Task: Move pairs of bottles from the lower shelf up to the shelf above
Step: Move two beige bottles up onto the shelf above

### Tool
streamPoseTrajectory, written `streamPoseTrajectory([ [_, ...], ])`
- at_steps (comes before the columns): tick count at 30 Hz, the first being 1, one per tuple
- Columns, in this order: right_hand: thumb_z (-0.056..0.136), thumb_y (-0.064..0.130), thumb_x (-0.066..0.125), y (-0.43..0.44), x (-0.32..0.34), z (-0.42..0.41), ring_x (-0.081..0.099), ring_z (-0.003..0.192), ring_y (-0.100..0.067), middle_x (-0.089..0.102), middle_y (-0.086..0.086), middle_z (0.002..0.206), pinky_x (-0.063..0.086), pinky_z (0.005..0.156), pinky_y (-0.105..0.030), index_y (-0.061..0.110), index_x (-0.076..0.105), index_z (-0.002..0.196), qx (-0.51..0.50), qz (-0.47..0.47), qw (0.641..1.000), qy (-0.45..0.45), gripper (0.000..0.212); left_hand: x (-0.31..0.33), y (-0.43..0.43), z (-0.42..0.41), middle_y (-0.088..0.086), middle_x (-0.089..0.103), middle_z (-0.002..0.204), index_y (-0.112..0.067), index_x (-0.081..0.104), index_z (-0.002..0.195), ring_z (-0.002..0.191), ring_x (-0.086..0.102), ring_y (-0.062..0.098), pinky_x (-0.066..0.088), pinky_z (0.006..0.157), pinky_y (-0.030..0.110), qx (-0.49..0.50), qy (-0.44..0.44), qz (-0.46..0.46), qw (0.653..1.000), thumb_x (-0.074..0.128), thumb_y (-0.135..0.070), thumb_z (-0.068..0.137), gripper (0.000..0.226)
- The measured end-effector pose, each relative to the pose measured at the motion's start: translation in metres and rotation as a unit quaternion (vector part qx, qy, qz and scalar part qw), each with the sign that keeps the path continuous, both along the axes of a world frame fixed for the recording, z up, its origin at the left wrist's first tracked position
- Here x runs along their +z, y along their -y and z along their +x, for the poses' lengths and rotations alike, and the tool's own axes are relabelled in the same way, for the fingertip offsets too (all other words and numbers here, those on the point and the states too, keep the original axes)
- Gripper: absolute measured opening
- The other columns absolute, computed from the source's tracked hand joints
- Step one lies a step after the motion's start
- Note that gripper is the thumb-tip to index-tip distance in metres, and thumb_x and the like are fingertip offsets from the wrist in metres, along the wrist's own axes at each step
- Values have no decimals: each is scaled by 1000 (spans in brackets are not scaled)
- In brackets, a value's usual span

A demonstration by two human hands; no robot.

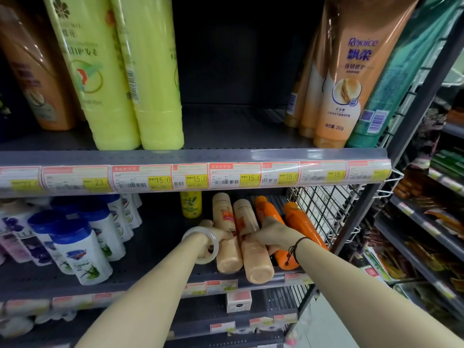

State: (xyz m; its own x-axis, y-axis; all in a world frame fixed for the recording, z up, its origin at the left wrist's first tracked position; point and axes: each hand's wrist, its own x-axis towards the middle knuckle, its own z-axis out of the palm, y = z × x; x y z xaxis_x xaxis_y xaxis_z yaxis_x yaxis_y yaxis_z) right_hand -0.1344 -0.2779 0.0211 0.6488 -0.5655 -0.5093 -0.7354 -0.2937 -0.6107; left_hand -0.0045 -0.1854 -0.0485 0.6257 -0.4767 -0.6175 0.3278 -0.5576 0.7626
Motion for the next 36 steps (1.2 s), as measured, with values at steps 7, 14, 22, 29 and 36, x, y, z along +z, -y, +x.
streamPoseTrajectory([
  [7,75,17,77,6,-29,6,58,116,-31,56,-11,131,54,88,-50,18,33,145,-69,44,992,100,83,6,-4,-2,18,53,124,-18,28,142,106,60,37,51,90,51,39,-14,-39,998,75,-9,75,82],
  [14,80,-1,70,3,-30,-3,61,79,-8,66,0,94,48,59,-19,8,47,134,-95,90,970,205,59,32,-12,-3,17,49,137,-17,22,147,119,54,35,48,79,50,9,-12,-61,998,71,-3,78,86],
  [22,80,0,70,0,-32,-13,65,96,-22,68,-7,105,54,76,-34,7,55,124,-127,148,954,228,47,47,-23,-11,16,51,134,-16,29,141,122,52,35,48,84,55,-31,-5,-60,998,70,2,77,78],
  [29,81,-1,67,-9,-29,-29,64,93,-23,68,-9,104,53,71,-33,8,59,110,-120,189,948,227,31,60,-37,-23,9,52,107,-17,32,136,98,53,29,47,80,54,-62,9,-69,996,68,4,77,73],
  [36,78,1,71,-22,-29,-49,64,108,-30,69,-13,112,49,99,-51,6,62,108,-94,184,957,202,32,64,-61,-42,14,59,122,-19,40,134,108,58,34,48,89,64,-77,-3,-65,995,75,5,66,80],
])
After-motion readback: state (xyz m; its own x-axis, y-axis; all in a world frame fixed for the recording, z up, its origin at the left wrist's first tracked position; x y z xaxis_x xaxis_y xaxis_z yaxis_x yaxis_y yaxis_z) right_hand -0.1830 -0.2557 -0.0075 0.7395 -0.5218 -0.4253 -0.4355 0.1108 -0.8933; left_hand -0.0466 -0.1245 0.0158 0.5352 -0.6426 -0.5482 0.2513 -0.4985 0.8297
